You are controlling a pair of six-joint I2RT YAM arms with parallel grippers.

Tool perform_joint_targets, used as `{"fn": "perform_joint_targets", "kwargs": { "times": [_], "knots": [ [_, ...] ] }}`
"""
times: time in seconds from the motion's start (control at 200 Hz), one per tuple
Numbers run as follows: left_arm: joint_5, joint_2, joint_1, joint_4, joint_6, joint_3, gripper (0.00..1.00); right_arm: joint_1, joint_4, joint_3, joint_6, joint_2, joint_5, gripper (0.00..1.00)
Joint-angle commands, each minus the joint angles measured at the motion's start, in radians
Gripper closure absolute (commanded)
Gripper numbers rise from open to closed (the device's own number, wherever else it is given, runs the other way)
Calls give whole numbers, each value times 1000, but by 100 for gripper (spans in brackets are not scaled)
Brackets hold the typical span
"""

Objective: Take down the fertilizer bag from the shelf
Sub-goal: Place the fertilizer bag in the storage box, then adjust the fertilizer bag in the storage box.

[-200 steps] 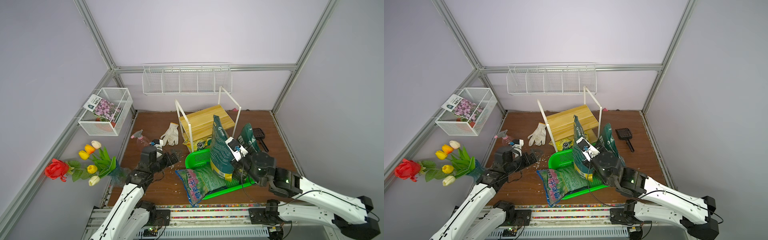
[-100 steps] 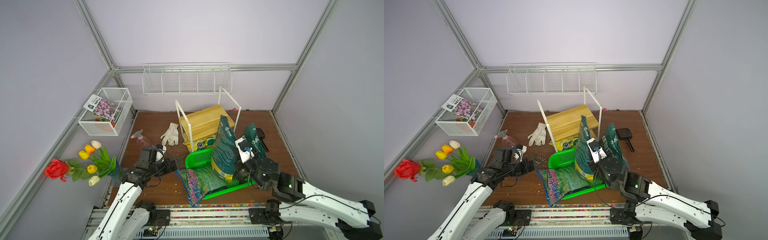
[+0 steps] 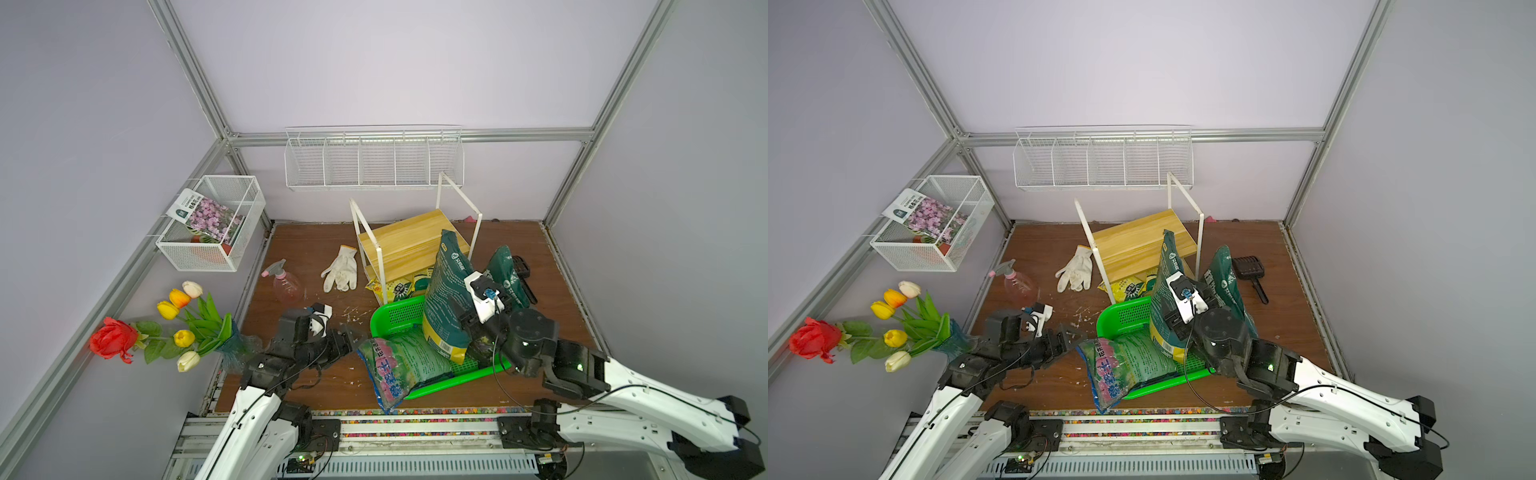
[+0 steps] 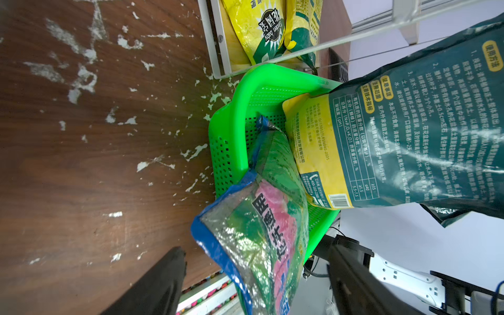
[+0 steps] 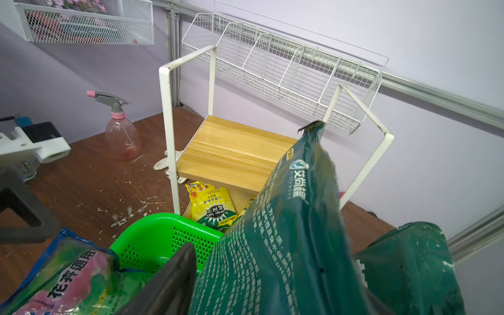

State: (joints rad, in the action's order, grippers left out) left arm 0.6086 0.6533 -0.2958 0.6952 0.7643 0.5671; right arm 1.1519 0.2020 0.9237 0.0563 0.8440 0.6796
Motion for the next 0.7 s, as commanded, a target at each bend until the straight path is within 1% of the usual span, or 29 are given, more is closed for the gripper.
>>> {"fn": "perform_joint_targets", "kwargs": {
  "times": [0.0,0.245,0.285,0.365,0.41,0.46,0.545,0.59,0.66,0.695],
  "knots": [
    [20,11,-19,-133,69,-33,17,6,-42,29,20,-6,-3,26],
    [-53,92,-125,-219,78,-47,18,6,-65,89,69,-21,-8,22],
    [-58,125,-132,-229,80,-47,19,6,-65,104,83,-18,-8,22],
    [-59,140,-135,-240,75,-44,20,6,-66,133,111,-12,-8,22],
    [-58,146,-138,-247,75,-44,23,6,-69,149,125,-11,-8,20],
    [-57,149,-138,-254,75,-43,29,6,-78,158,141,-10,-8,20],
    [-52,147,-140,-277,83,-42,49,6,-97,163,158,-11,-8,20],
    [-48,146,-140,-289,88,-41,57,6,-104,162,163,-14,-7,20],
    [-45,141,-140,-300,96,-36,74,6,-113,158,166,-13,-6,20],
    [-45,141,-141,-303,93,-32,80,6,-116,154,166,-12,-5,20]
  ]
}}
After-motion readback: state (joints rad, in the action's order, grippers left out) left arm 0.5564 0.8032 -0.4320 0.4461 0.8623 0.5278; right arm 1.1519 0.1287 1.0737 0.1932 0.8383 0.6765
